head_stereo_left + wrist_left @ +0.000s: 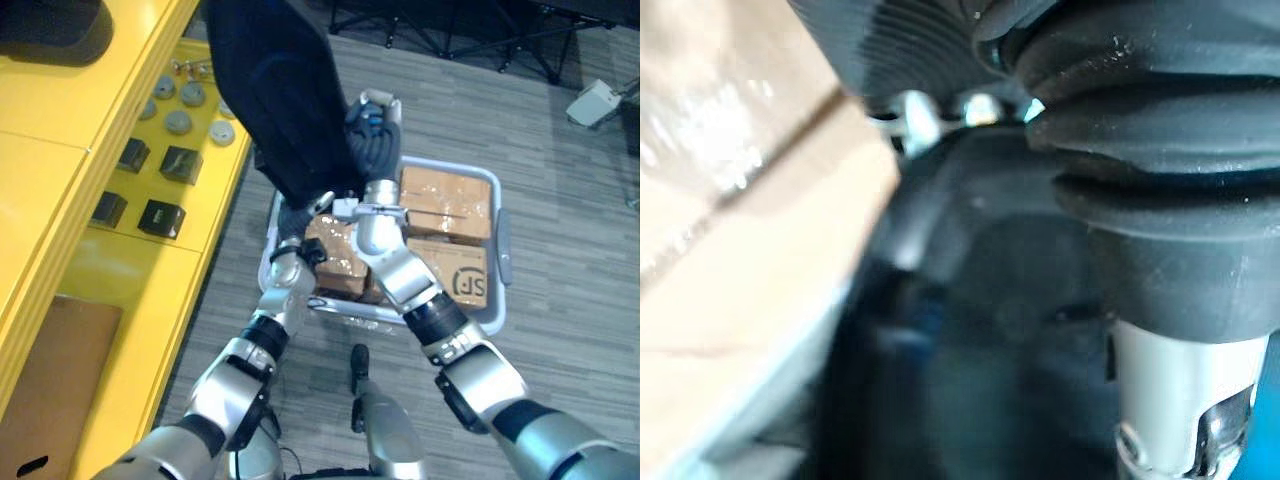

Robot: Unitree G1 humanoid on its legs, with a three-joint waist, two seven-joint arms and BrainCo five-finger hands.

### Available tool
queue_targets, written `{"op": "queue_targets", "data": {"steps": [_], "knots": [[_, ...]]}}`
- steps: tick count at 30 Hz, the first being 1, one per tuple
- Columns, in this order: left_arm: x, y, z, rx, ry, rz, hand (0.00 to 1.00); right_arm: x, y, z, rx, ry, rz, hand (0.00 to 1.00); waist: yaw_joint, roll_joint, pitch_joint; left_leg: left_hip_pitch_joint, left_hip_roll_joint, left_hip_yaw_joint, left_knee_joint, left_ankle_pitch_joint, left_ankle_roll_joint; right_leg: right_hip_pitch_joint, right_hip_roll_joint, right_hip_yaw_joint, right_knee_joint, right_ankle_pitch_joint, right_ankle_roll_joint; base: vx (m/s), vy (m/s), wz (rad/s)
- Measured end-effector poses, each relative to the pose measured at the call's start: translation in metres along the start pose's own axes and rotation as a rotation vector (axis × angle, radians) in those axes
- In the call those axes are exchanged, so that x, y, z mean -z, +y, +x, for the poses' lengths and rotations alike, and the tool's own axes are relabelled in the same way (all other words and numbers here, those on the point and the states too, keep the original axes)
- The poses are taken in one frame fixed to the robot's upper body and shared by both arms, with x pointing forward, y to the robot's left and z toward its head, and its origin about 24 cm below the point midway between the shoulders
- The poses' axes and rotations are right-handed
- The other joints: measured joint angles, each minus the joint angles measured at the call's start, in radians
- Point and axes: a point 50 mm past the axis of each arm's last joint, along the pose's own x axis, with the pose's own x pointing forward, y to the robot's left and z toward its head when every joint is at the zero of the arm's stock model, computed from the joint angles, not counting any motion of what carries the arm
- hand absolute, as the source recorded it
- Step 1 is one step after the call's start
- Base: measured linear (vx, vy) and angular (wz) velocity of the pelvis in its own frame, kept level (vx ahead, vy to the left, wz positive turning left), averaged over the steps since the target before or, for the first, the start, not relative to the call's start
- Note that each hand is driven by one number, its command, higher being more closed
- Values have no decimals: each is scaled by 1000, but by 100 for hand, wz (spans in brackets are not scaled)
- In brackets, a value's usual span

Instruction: Walk over and take plastic housings, then place them on the shelf

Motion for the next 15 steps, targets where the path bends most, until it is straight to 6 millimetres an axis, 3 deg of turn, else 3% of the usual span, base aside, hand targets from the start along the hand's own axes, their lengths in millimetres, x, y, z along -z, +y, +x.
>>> {"op": "queue_targets", "data": {"steps": [7, 15], "knots": [[-26, 3, 4, 15, -170, -233, 100, 9, -3, -11, 7, 59, 35, 100, 1, -8, 1, -1, 0, -1, 0, -1, -1, 1, -1, -1, 0, 1, 0, 0, 0, 0], [-36, 8, 7, 64, -206, -250, 100, 2, -1, -20, -10, 25, 74, 100, 1, -9, 1, -1, 0, -2, 0, -1, -1, 1, -1, -2, -1, 1, 0, 0, 0, 0]]}}
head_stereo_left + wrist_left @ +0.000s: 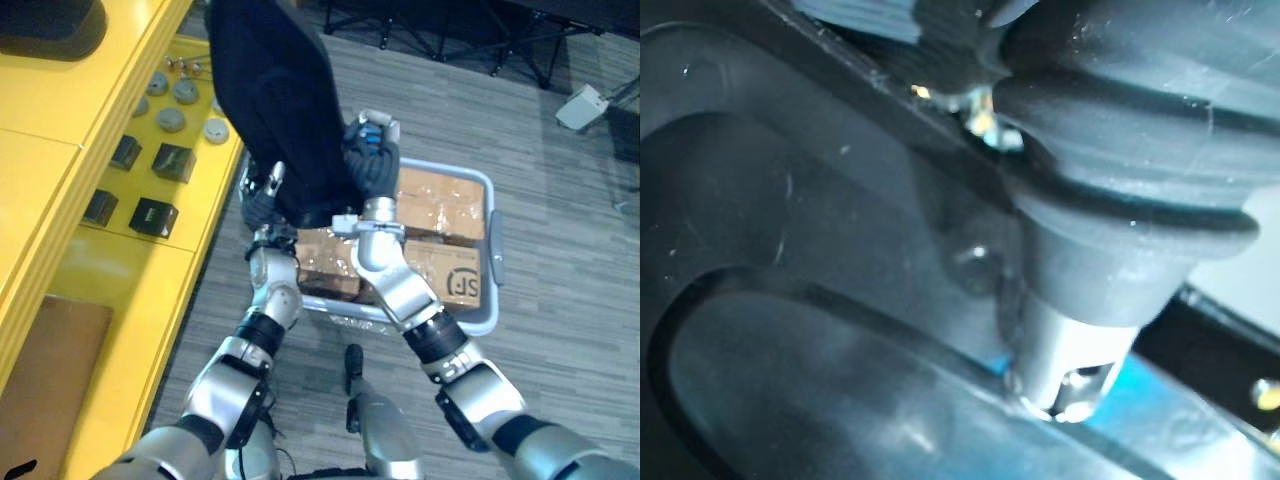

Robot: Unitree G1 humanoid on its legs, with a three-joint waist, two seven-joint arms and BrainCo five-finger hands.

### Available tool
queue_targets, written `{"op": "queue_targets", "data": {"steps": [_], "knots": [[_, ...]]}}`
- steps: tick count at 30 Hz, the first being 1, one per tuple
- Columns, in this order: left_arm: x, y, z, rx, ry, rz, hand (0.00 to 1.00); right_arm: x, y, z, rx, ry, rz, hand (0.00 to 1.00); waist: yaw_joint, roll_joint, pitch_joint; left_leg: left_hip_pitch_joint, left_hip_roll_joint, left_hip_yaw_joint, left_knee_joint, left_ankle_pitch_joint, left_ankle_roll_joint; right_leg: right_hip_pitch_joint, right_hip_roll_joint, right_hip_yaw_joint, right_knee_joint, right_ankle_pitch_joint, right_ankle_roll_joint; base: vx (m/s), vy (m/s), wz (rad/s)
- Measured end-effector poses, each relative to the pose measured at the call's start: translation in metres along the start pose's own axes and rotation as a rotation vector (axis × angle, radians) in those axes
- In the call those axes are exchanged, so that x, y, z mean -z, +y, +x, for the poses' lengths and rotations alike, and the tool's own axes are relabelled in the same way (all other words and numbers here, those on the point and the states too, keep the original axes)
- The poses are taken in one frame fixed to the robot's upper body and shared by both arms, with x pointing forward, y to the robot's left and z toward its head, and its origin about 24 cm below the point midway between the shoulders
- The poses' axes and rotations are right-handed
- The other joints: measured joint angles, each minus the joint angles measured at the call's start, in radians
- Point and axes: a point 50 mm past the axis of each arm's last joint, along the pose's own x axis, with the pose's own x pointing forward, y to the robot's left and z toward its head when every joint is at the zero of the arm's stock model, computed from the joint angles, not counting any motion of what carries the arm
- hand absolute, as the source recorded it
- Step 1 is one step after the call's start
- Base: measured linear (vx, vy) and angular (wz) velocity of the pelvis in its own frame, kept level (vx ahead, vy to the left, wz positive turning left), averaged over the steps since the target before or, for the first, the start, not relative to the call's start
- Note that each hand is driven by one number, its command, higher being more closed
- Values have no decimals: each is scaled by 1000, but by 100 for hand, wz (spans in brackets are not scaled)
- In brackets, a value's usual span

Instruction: Walk over and take plastic housings, then place them on the shelf

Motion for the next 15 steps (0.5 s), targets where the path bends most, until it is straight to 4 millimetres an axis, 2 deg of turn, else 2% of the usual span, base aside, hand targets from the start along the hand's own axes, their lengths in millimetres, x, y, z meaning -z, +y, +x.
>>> {"op": "queue_targets", "data": {"steps": [10, 11, 15], "knots": [[-5, 0, 3, 122, 15, -4, 100, -2, -4, -9, 8, -29, 31, 100, 0, 0, 0, 1, -1, -2, -2, 0, 0, 3, -2, -3, 0, 0, 0, 0, 0, 0], [-5, 0, 3, 127, 24, 5, 100, 0, -5, -11, 9, -26, 30, 0, 0, 0, 0, 2, -2, -2, -2, 0, 0, 4, -2, -3, 0, 0, 0, 0, 0, 0], [-4, 7, 0, 125, 54, 40, 100, 7, -7, -19, 3, 3, 28, 0, -1, 0, 0, 21, -2, -1, -8, 0, 0, 24, -2, -4, -6, 0, 0, 0, 0, 0]]}}
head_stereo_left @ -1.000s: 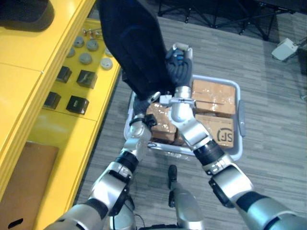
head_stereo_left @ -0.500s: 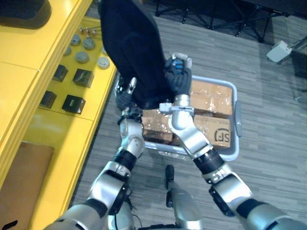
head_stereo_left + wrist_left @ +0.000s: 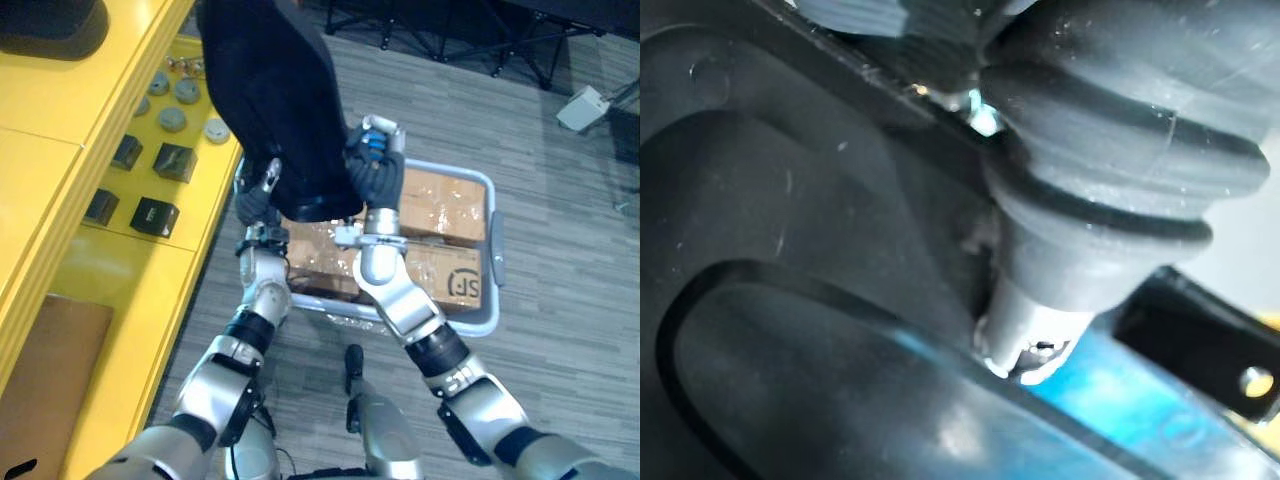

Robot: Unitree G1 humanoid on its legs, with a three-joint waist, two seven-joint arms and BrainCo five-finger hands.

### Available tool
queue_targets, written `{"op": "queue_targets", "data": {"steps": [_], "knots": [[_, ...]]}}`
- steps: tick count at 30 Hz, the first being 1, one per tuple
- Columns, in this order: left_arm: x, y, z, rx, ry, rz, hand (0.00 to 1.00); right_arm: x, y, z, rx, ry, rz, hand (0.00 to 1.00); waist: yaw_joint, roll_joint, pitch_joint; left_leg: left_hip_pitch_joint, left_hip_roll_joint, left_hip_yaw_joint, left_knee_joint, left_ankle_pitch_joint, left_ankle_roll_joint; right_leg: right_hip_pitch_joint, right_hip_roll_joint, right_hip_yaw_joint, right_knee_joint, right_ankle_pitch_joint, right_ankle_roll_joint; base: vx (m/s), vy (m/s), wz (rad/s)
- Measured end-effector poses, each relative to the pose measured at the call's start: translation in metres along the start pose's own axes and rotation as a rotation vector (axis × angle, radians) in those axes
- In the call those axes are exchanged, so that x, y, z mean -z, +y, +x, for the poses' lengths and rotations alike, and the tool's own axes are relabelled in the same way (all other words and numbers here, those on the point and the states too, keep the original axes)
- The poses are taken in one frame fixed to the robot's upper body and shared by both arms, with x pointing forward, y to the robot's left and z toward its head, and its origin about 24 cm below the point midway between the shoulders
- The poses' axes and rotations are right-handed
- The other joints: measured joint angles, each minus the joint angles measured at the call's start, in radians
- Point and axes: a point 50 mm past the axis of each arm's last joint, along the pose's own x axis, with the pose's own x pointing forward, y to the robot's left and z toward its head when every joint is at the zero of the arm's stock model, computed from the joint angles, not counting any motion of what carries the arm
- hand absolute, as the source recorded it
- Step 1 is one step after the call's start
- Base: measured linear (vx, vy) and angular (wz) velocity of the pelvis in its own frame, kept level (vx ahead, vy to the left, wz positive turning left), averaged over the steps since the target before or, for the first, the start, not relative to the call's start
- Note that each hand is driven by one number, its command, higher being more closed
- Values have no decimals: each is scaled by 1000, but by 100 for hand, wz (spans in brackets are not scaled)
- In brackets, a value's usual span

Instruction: Walk over and take plastic housings, then place them on the shelf

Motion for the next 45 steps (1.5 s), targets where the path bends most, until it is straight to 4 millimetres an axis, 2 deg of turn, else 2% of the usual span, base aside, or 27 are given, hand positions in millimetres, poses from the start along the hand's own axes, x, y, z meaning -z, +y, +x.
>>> {"op": "queue_targets", "data": {"steps": [4, 10, 13, 14, 16, 19, 21, 22, 24, 26, 28, 33, 35, 37, 39, 41, 43, 45], "knots": [[1, 14, -13, -2, 60, 111, 100, 16, -8, -19, -18, 86, 6, 0, -3, 0, 0, 17, -5, -1, -18, 1, 0, 16, -3, -6, -9, -1, 1, -4, 5, 2], [11, 37, -50, -74, 169, 273, 100, 48, -25, -58, -53, 268, 34, 0, -8, 0, -8, 52, -12, -13, -34, 0, 0, 67, -5, -26, -34, -4, 5, 17, 10, 8], [17, 45, -75, -115, 207, 335, 100, 60, -36, -84, -49, 367, 71, 0, -7, 0, -74, 64, -15, -10, -55, 0, -1, 74, -5, -28, -43, -7, 9, 44, 5, 2], [17, 45, -75, -116, 207, 336, 100, 61, -36, -85, -49, 369, 71, 0, -7, 1, -75, 65, -15, -10, -56, 0, -1, 74, -5, -28, -43, -7, 9, 71, 23, 0], [22, 48, -98, -147, 231, 384, 100, 67, -48, -108, -33, 431, 97, 0, -5, 12, -113, 122, -19, -4, -67, -11, -2, 126, -8, -28, -44, -26, 16, 29, 36, -2], [24, 50, -117, -213, 230, 423, 100, 74, -64, -127, 1, 499, 139, 0, 3, 29, -174, 146, -25, 5, -84, -15, -1, 138, -14, -27, -44, -35, 21, 14, 31, -5], [22, 52, -125, -258, 228, 486, 100, 80, -75, -138, 29, 547, 138, 0, 5, 38, -190, 160, -28, 5, -91, -15, -1, 149, -16, -27, -44, -39, 24, -4, 15, -1], [20, 56, -128, -289, 226, 512, 100, 82, -81, -141, 56, 565, 134, 0, 6, 41, -192, 172, -29, 7, -97, -14, -1, 156, -16, -27, -44, -41, 25, -31, 28, -4], [7, 82, -148, -487, 221, 645, 100, 88, -117, -146, 207, 596, 122, 0, 3, 54, -218, 194, -32, 13, -122, -7, -2, 162, -16, -23, -44, -45, 26, -34, 16, -7], [1, 91, -156, -574, 216, 714, 100, 89, -132, -147, 253, 587, 134, 0, 4, 57, -222, 202, -32, 15, -130, -2, -5, 164, -13, -23, -44, -46, 25, -7, 1, -2], [-6, 97, -161, -653, 201, 790, 100, 87, -138, -148, 256, 567, 175, 0, 5, 59, -228, 205, -30, 15, -136, 3, -8, 164, -10, -24, -44, -47, 23, 0, 0, 0], [-18, 93, -163, -721, 112, 860, 100, 76, -140, -149, 253, 476, 364, 0, 7, 62, -258, 205, -29, 15, -144, 4, -9, 159, -8, -24, -44, -45, 22, 0, 0, 0], [-22, 91, -162, -737, 75, 858, 100, 75, -148, -153, 292, 465, 411, 0, 7, 60, -272, 205, -29, 15, -147, 5, -9, 159, -8, -25, -44, -45, 22, 0, 0, 0], [-32, 90, -163, -743, 17, 840, 100, 78, -163, -163, 386, 480, 404, 0, 6, 59, -277, 206, -29, 15, -149, 5, -9, 159, -8, -25, -45, -45, 22, 0, 0, 0], [-46, 87, -166, -743, -57, 821, 100, 81, -181, -178, 458, 511, 354, 0, 6, 60, -277, 206, -30, 14, -155, 6, -9, 156, -8, -26, -45, -46, 23, 0, 0, 0], [-62, 83, -171, -732, -124, 808, 100, 83, -189, -189, 472, 544, 327, 0, 6, 61, -277, 205, -30, 12, -158, 8, -10, 155, -8, -30, -49, -50, 21, -6, 1, 3], [-76, 78, -177, -726, -182, 800, 100, 83, -190, -194, 446, 555, 329, 0, 6, 66, -281, 205, -30, 3, -159, 8, -11, 162, -9, -47, -53, -58, 19, -8, 2, 17], [-92, 72, -182, -701, -239, 805, 100, 85, -181, -189, 368, 555, 361, 0, 22, 77, -288, 198, -31, -26, -159, 9, -10, 174, -15, -91, -54, -78, 19, -1, 6, 39]]}}
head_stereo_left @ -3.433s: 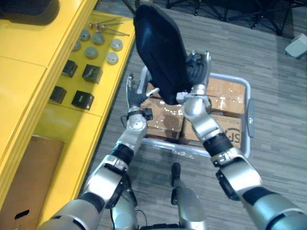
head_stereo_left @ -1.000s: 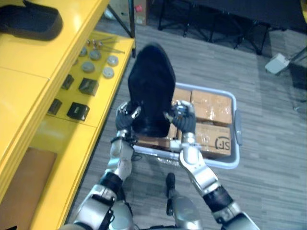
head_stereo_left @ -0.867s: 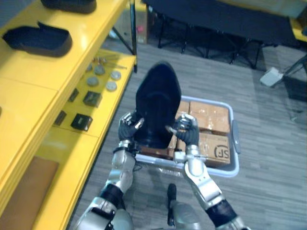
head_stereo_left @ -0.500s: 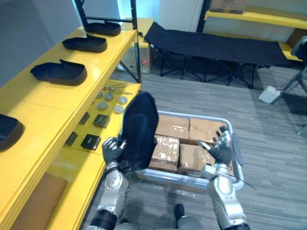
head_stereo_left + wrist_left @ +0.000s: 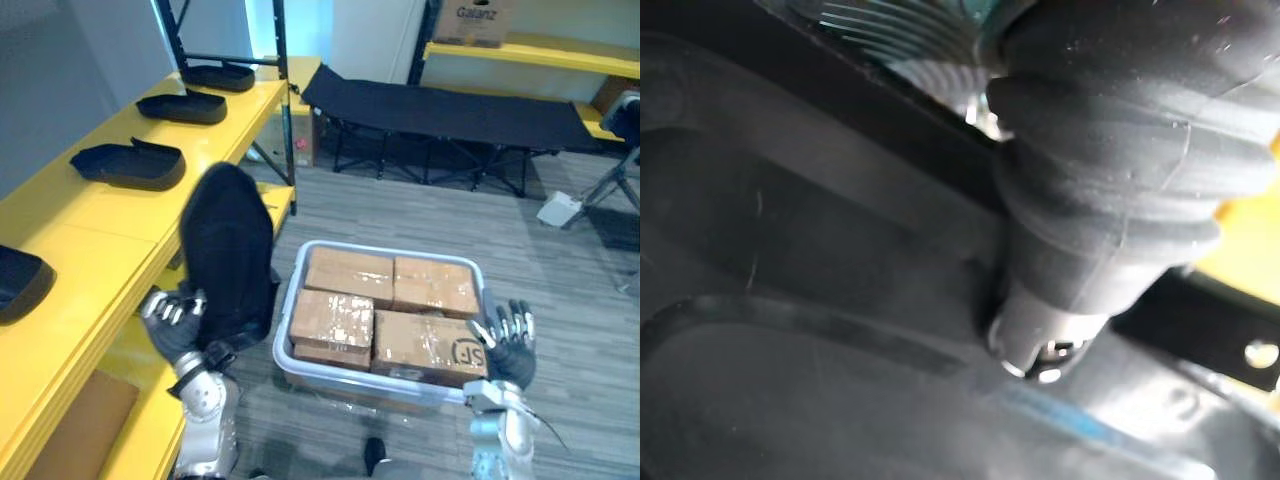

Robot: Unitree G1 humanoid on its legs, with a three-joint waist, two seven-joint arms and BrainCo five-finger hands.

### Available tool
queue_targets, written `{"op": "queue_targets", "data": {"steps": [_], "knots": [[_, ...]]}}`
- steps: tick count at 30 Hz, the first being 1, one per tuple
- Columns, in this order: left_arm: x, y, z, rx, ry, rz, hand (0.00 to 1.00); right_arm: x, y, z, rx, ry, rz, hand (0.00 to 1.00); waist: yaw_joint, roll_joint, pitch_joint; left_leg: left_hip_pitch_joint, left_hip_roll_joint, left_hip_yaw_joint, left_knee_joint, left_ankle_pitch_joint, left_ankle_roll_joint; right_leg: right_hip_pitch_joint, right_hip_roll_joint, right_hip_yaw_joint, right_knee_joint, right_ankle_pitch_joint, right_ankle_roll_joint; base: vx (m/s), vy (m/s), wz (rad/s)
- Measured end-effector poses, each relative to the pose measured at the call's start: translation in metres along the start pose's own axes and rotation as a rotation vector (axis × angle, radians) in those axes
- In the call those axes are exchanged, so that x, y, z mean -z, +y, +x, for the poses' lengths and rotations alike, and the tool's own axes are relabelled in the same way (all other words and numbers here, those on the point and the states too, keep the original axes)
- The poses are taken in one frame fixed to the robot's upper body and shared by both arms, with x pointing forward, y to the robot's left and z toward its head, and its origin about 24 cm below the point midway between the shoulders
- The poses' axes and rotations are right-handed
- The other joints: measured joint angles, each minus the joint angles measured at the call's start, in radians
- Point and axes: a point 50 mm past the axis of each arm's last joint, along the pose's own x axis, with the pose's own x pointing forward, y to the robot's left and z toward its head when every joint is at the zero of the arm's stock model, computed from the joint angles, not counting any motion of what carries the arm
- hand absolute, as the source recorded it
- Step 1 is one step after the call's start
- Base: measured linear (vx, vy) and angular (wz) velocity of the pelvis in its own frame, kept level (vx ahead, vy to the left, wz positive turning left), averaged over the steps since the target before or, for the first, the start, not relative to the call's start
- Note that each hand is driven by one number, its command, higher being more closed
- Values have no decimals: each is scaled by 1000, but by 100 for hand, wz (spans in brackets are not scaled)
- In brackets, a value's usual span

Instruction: Walk over and take plastic housings, then place them on the shelf

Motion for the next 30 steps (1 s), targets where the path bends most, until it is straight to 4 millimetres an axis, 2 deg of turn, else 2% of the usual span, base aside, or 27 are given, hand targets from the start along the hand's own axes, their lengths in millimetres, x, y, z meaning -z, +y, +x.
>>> {"op": "queue_targets", "data": {"steps": [1, 2, 4, 5, 7, 9, 13, 15, 17, 19, 21, 22, 23, 25, 26, 28, 30], "knots": [[-7, 4, 0, -6, -29, -9, 100, 5, 10, 3, -54, 20, 3, 0, 21, 6, -7, -14, -1, -19, 2, 1, 1, 0, -4, -29, 0, -2, -2, -4, 6, 38], [-10, 5, 1, -9, -39, -11, 100, 7, 13, 5, -70, 27, 3, 0, 24, 6, -8, -17, -1, -26, 1, 2, 3, 0, -5, -38, 0, -2, -3, 10, 0, 44], [-26, 12, 3, -33, -107, -17, 100, 22, 44, 14, -208, 84, -10, 0, 65, 13, -12, -48, -5, -81, 1, 15, 1, 9, -9, -101, 0, -5, -5, 18, -17, 64], [-30, 15, 4, -41, -123, -13, 100, 26, 54, 15, -254, 94, -24, 0, 75, 14, -12, -50, -6, -94, 0, 18, 0, 16, -10, -118, 0, -3, -2, 31, -23, 69], [-40, 31, 3, -82, -161, 18, 100, 31, 90, 20, -410, 96, -71, 0, 130, 20, -20, -57, -9, -143, 1, 19, 0, 41, -10, -178, 0, -7, 2, 42, -19, 61], [-47, 42, 1, -98, -185, 42, 100, 29, 110, 26, -478, 69, -75, 0, 170, 22, -21, -69, -18, -190, 3, 21, 2, 63, -15, -235, 0, -11, 7, 40, -10, 68], [-53, 66, -8, -117, -179, 96, 100, 23, 132, 41, -503, 29, -88, 0, 243, 10, -29, -84, -55, -273, 1, 28, 14, 109, -41, -341, 8, -19, 19, 40, 12, 67], [-54, 77, -12, -111, -161, 112, 100, 23, 141, 46, -506, 29, -89, 0, 272, 5, -32, -83, -67, -279, 2, 24, 20, 116, -51, -348, 8, -22, 23, 21, 42, 23], [-54, 81, -16, -94, -143, 103, 100, 21, 147, 47, -509, 19, -93, 0, 277, 4, -33, -87, -79, -297, 2, 23, 26, 123, -60, -367, 9, -24, 24, 9, 41, 23], [-58, 78, -16, -60, -156, 85, 100, 23, 147, 47, -512, 28, -116, 0, 279, -8, -40, -103, -90, -315, 2, 25, 29, 120, -68, -385, 9, -33, 35, 1, 19, 35], [-62, 72, -14, -2, -172, 57, 100, 25, 143, 47, -497, 39, -156, 0, 274, -13, -43, -120, -94, -351, 1, 30, 35, 118, -69, -395, 34, -53, 28, 16, -3, 45], [-62, 71, -14, 13, -171, 46, 100, 25, 139, 47, -488, 43, -162, 0, 260, -14, -43, -133, -97, -377, 0, 34, 35, 118, -70, -384, 56, -74, 28, 4, -4, 92], [-62, 66, -11, 44, -177, 31, 100, 22, 128, 45, -455, 36, -163, 0, 238, -19, -40, -152, -108, -438, -4, 44, 34, 116, -69, -321, 95, -135, 26, -3, -1, 100], [-63, 61, -7, 75, -190, 16, 100, 17, 115, 44, -413, 25, -166, 0, 228, -28, -39, -151, -110, -488, -23, 64, 26, 109, -58, -289, 136, -185, 35, 31, -77, 93], [-64, 60, -7, 80, -192, 12, 100, 15, 110, 44, -401, 19, -167, 0, 229, -29, -39, -153, -107, -502, -31, 72, 20, 106, -55, -288, 152, -196, 31, 44, -127, 92], [-63, 60, -7, 87, -190, 13, 100, 8, 89, 45, -341, 3, -184, 0, 229, -23, -32, -172, -107, -573, -34, 93, -2, 105, -51, -295, 203, -228, 33, 16, -96, 84], [-63, 62, -8, 82, -181, 13, 100, 6, 80, 47, -318, 0, -197, 0, 229, -12, -13, -173, -111, -596, -33, 103, -5, 127, -50, -326, 216, -244, 35, -20, -89, 69]]}}
